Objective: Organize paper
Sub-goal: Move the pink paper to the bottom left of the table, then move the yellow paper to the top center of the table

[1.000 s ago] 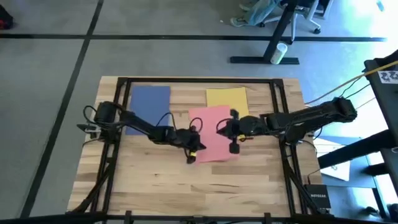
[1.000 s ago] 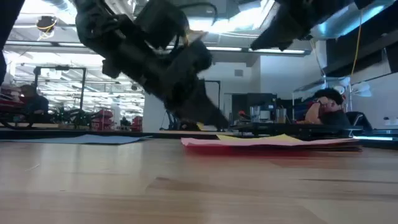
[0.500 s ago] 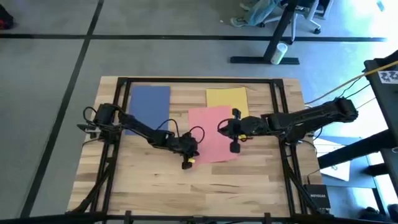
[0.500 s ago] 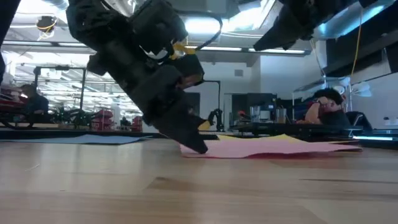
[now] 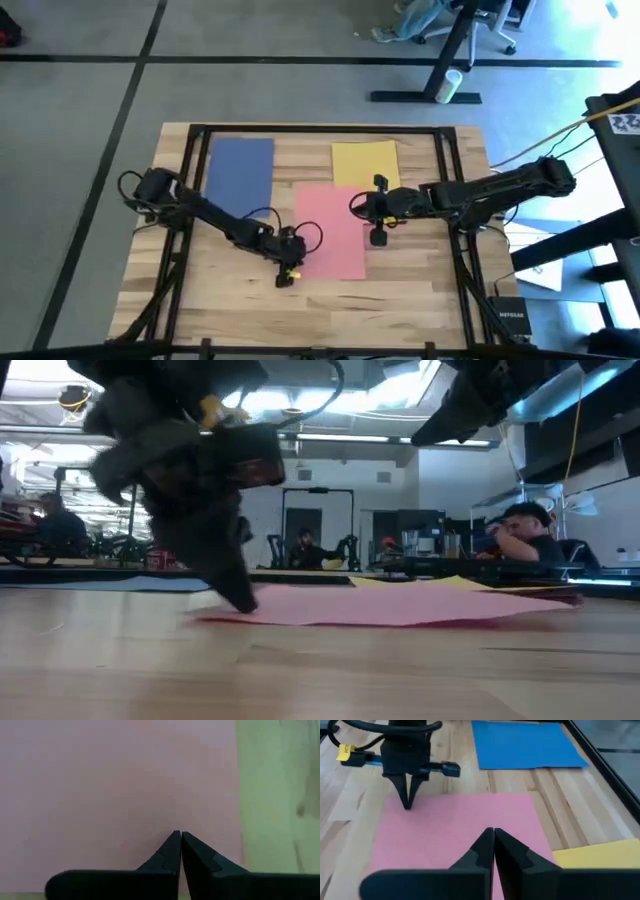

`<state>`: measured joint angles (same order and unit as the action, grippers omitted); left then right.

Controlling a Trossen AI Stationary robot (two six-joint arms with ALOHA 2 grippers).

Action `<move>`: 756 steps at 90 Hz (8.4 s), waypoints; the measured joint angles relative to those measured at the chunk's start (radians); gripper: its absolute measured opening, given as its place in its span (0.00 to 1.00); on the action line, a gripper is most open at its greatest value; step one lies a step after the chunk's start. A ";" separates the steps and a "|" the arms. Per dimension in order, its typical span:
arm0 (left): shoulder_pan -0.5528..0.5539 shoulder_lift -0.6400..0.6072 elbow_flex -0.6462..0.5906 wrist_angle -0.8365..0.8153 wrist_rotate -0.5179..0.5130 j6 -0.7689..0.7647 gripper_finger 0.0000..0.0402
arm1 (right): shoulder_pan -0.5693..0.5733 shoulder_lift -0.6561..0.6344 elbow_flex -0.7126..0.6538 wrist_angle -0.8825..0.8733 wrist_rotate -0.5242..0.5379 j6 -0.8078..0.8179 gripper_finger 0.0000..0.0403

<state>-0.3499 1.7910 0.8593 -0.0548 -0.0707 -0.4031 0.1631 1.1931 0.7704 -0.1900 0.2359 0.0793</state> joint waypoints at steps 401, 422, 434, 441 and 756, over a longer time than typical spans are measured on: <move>-0.381 -0.076 -0.028 -0.010 0.064 -0.188 0.00 | 0.000 0.001 0.001 -0.101 -0.020 0.045 0.00; -0.383 -0.192 -0.021 -0.083 -0.087 -0.192 0.00 | 0.000 0.001 0.001 -0.101 -0.020 0.045 0.00; -0.372 -0.284 -0.021 -0.199 -0.230 -0.206 0.00 | 0.000 0.003 0.001 -0.095 -0.097 0.092 0.00; -0.354 -0.315 -0.025 -0.250 -0.297 -0.222 0.00 | 0.000 0.033 0.001 -0.080 -0.134 0.127 0.01; 0.328 -0.338 -0.492 1.024 -0.082 0.255 0.00 | -0.513 0.017 -0.380 -0.213 0.132 0.145 0.00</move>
<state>-0.0223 1.4532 0.3672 0.9695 -0.1528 -0.1484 -0.3504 1.2105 0.3904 -0.4034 0.3682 0.2245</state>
